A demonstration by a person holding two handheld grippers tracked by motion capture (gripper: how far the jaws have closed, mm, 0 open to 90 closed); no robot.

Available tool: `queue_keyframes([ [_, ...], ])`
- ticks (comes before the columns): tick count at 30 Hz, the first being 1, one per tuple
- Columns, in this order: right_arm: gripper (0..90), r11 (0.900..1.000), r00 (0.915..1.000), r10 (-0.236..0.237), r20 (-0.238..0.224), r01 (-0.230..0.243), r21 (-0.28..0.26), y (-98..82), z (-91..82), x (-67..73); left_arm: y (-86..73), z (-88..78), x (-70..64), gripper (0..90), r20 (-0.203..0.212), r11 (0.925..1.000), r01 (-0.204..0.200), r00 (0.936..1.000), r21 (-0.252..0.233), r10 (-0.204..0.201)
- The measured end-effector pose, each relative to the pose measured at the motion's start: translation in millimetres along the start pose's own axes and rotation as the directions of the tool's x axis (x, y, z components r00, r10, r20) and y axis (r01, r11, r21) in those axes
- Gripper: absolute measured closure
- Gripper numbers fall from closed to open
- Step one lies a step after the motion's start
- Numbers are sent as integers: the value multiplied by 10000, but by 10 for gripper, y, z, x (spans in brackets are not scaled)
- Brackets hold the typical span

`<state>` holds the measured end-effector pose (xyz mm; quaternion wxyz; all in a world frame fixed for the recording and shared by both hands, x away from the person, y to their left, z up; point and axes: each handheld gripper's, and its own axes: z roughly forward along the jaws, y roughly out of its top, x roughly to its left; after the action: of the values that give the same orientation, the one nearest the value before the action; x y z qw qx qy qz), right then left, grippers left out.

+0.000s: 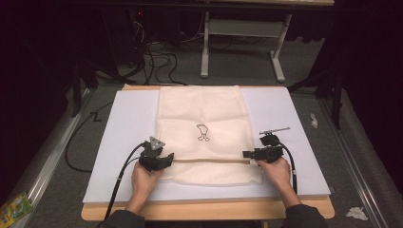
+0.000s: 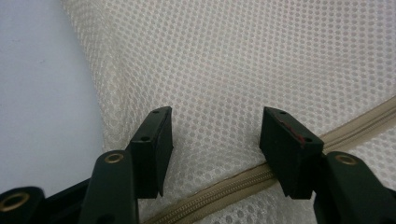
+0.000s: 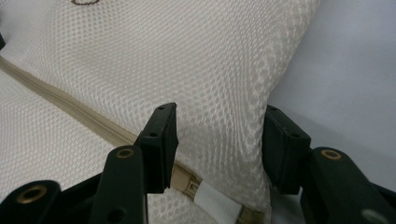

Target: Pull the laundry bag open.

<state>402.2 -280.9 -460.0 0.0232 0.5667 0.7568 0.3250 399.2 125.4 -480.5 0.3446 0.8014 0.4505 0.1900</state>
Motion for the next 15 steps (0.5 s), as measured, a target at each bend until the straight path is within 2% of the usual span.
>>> queue_keyframes([
  [4, 518, 10000, 9998, 59, -172, -58, 35, 6, 11, 14, -26, 2, 3, 446, 44, 9998, 99, 9999, -194, -98],
  [7, 522, 10000, 9996, -56, -280, 54, -52, 38, 64, 67, -31, 2, 1, 447, 32, 9997, 116, 9999, -233, -116],
  [9, 535, 9998, 9996, -217, -185, 217, -40, 50, 84, 104, -30, 2, 1, 449, 32, 9997, 119, 9999, -225, -119],
  [12, 625, 9982, 9981, -598, 120, 597, 33, 49, 87, 125, -30, 2, -1, 450, 29, 9997, 114, 9999, -227, -114],
  [15, 768, 9971, 9968, -750, 273, 746, 161, 37, 75, 115, -32, 2, -6, 452, -4, 9996, 114, 9999, -239, -114],
])
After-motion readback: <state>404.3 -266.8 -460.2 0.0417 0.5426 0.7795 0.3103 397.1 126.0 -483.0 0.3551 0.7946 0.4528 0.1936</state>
